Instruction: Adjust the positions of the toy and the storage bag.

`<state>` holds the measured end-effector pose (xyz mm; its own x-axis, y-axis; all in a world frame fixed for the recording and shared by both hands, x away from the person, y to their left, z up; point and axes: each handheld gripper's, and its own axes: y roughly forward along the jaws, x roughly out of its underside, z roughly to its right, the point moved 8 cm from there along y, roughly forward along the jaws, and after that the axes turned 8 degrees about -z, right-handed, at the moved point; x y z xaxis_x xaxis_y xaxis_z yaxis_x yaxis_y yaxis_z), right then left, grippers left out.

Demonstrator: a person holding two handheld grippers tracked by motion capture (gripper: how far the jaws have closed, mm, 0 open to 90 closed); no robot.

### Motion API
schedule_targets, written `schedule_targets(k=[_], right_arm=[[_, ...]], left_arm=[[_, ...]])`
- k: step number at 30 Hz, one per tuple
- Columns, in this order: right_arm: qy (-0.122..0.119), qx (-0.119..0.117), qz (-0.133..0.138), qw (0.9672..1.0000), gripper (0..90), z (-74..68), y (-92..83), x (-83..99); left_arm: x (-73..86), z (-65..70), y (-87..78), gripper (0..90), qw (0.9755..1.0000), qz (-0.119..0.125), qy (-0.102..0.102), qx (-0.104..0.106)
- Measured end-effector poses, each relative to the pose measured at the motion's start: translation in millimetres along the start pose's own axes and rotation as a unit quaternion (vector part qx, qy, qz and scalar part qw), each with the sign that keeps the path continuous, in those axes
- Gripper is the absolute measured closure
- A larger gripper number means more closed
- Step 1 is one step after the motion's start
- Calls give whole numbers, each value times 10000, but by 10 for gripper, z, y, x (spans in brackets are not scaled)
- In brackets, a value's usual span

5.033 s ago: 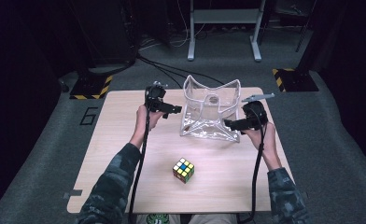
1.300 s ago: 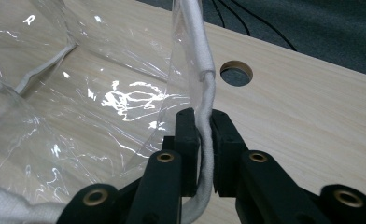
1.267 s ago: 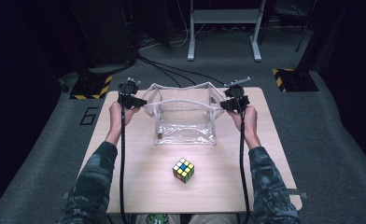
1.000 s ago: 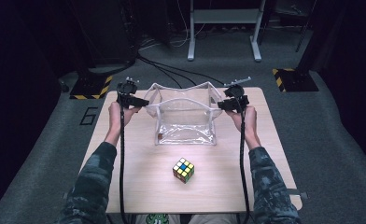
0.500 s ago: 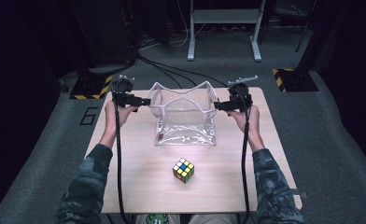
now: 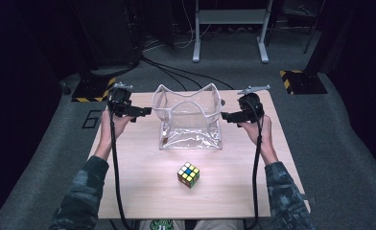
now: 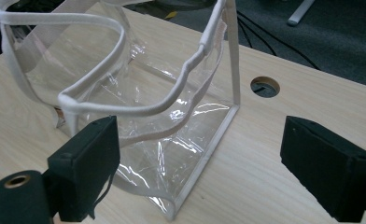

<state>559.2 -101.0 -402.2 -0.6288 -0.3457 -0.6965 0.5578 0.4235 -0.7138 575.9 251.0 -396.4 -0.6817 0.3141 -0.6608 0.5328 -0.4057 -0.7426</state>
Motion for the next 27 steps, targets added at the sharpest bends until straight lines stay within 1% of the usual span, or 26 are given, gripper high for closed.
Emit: schedule_targets(k=[2,4,5,6,7,8,9,11,12,14,16,20,21,22,23,24,25,26,27], right_arm=[[-52,-4,7,10000,96,-27,-16,43],[-61,6,13,10000,92,-48,-24,73],[-77,7,14,10000,89,-60,-28,92],[-141,11,37,9999,82,-96,-35,146],[-141,11,37,9999,82,-96,-35,146],[-153,10,44,9999,80,-120,-38,175],[-210,-13,37,9998,73,-169,-42,242],[-268,-26,24,9996,69,-216,-39,311],[-285,-42,21,9996,69,-244,-34,345],[-345,-8,-12,9994,60,-284,-14,419],[-372,-50,-45,9993,57,-323,12,499],[-376,-63,-93,9992,52,-368,65,671],[-337,-72,-96,9994,51,-377,74,711],[-365,-70,-102,9993,51,-378,78,753],[-370,-63,-106,9992,49,-379,84,783],[-342,-69,-121,9993,48,-385,89,827],[-322,-88,-120,9994,48,-392,99,880],[-322,-88,-120,9994,48,-392,99,880],[-289,-89,-137,9994,48,-396,113,928]], left_arm=[[64,15,-15,3,10000,33,1,43],[86,16,-19,3,10000,49,17,38],[124,16,-28,3,10000,30,75,50],[200,33,-26,2,10000,46,30,69],[200,33,-26,2,10000,46,30,69],[250,37,-24,2,9999,45,60,68],[340,41,-15,2,9999,-6,103,66],[371,45,-11,2,9999,-5,107,70],[473,49,6,2,9998,-62,164,28],[563,45,16,2,9994,-146,301,-104],[665,68,39,2,9992,-183,327,-119],[893,88,73,2,9983,-279,457,-243],[893,88,73,2,9983,-279,457,-243],[985,100,89,2,9982,-307,454,-248],[985,100,89,2,9982,-307,454,-248],[1103,114,112,2,9979,-362,481,-238],[1153,119,125,2,9977,-388,485,-255],[1153,119,125,2,9977,-388,485,-255],[1190,125,136,2,9977,-399,492,-237]])
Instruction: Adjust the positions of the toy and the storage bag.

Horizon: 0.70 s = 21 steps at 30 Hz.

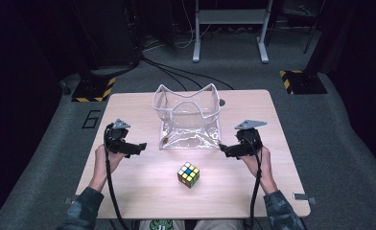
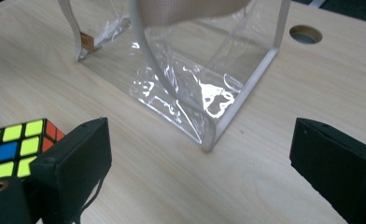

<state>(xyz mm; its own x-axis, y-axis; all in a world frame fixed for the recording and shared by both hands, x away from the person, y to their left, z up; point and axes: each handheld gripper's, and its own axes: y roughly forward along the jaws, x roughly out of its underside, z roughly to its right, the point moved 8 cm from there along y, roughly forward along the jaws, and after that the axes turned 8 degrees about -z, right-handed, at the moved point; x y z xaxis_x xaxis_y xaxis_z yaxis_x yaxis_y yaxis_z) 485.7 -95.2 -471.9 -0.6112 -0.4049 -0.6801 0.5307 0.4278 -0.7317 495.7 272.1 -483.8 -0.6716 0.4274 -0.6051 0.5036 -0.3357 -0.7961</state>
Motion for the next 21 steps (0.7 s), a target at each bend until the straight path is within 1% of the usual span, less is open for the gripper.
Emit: schedule_targets(k=[1,2,3,4,5,6,8,9,10,11,12,13,14,15,18,21], right_arm=[[-8,36,-64,10000,46,9,34,89],[47,18,-76,10000,46,11,61,151],[47,18,-76,10000,46,11,61,151],[87,5,-100,9999,45,12,77,191],[93,33,-154,9998,43,23,118,298],[115,51,-179,9998,43,20,136,352],[157,57,-229,9996,43,11,173,461],[157,57,-229,9996,43,11,173,461],[197,36,-279,9994,43,-7,214,568],[197,36,-279,9994,43,-7,214,568],[211,39,-304,9993,43,-18,234,619],[179,96,-372,9991,43,-38,276,729],[179,96,-372,9991,43,-38,276,729],[153,116,-383,9991,44,-53,300,802],[147,179,-417,9989,44,-70,336,919],[128,237,-461,9986,43,-81,370,1034]], left_arm=[[108,21,45,2,10000,-57,31,-14],[108,21,45,2,10000,-57,31,-14],[145,27,62,2,10000,-80,45,-17],[195,39,87,1,9999,-95,23,-22],[303,52,138,2,9998,-175,49,0],[354,59,170,2,9998,-174,6,0],[461,74,227,2,9997,-220,-24,69],[461,74,227,2,9997,-220,-24,69],[555,99,284,2,9997,-210,-30,116],[555,99,284,2,9997,-210,-30,116],[610,121,312,2,9996,-210,-27,166],[680,149,343,2,9995,-225,-16,230],[680,149,343,2,9995,-225,-16,230],[742,176,363,2,9995,-187,9,242],[822,223,393,2,9996,-153,-3,222],[918,252,419,2,9997,-194,102,133]])
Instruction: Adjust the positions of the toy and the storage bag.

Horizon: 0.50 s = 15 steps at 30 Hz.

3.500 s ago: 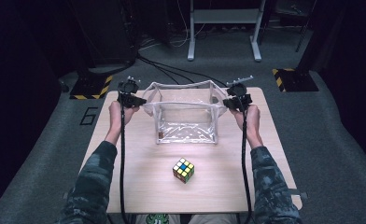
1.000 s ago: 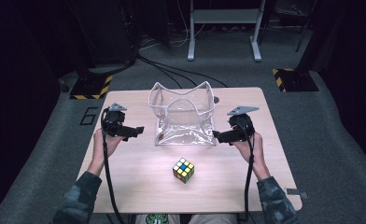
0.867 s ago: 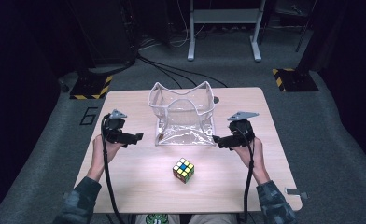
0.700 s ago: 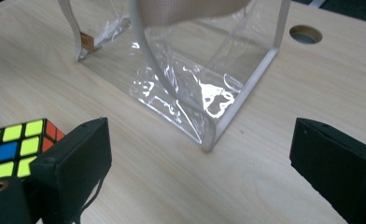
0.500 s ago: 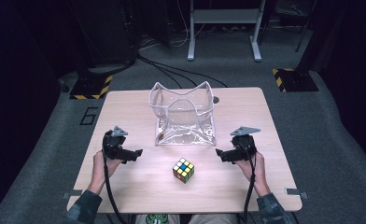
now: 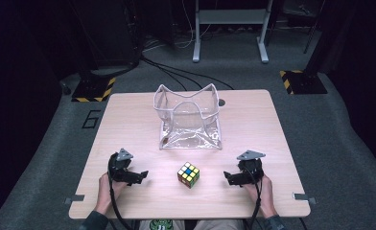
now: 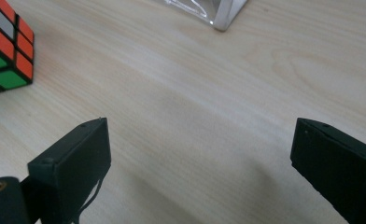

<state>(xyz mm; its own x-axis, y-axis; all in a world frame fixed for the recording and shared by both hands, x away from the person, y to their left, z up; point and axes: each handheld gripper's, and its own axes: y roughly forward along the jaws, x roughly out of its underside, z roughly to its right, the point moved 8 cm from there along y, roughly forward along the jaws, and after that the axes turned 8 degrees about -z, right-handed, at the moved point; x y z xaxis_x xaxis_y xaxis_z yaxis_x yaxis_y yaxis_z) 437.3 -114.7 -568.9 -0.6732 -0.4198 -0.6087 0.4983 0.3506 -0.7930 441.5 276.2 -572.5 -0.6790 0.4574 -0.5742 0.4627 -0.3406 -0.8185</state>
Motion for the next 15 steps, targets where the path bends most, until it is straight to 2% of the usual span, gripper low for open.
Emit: schedule_targets(k=[2,4,5,6,7,9,10,13,15], right_arm=[[43,-1,18,10000,41,-21,10,56],[33,40,14,10000,39,-41,23,124],[-29,109,-1,9999,38,-46,33,159],[21,140,-20,9999,38,-63,36,180],[-39,193,-56,9998,36,-69,34,200],[-84,275,1,9996,37,-76,26,210],[-109,249,0,9996,37,-73,27,214],[41,223,36,9997,40,-79,35,218],[-78,246,65,9996,40,-75,35,221]], left_arm=[[23,7,8,2,10000,-12,32,-9],[132,50,64,2,9999,-97,96,-4],[140,52,66,1,9999,-9,131,-72],[149,61,63,1,9999,59,111,-77],[155,69,63,1,9998,134,85,-70],[163,72,63,1,9997,207,45,-100],[162,73,65,1,9997,218,44,-102],[162,72,66,0,9997,216,37,-109],[159,74,68,0,9997,223,23,-110]])
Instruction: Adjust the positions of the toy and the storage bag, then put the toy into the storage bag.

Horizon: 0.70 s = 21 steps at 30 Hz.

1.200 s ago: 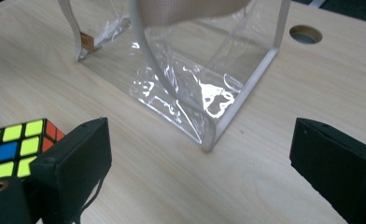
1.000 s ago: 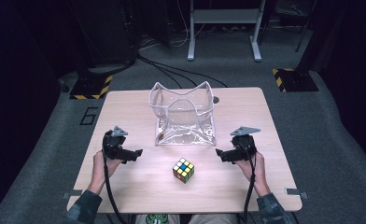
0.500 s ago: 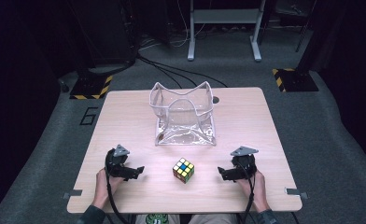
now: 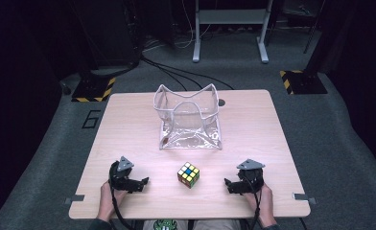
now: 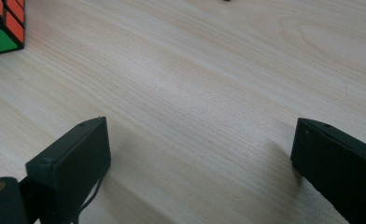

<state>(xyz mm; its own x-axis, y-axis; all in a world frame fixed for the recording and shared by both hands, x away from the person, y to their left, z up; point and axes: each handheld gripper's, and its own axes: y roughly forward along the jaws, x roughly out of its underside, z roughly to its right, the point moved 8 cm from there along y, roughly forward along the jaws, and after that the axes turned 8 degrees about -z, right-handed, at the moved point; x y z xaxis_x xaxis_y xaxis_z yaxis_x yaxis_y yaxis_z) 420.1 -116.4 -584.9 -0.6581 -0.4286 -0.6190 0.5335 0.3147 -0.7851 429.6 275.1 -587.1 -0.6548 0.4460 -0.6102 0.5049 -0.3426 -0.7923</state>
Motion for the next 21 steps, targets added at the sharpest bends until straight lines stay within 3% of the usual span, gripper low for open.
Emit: schedule_targets(k=[11,21], right_arm=[[97,7,14,10000,39,-5,5,-5],[99,18,5,9999,39,2,6,-4]], left_arm=[[-25,-1,19,1,9998,7,-152,-105],[-23,-3,18,1,9998,-8,-153,-126]])
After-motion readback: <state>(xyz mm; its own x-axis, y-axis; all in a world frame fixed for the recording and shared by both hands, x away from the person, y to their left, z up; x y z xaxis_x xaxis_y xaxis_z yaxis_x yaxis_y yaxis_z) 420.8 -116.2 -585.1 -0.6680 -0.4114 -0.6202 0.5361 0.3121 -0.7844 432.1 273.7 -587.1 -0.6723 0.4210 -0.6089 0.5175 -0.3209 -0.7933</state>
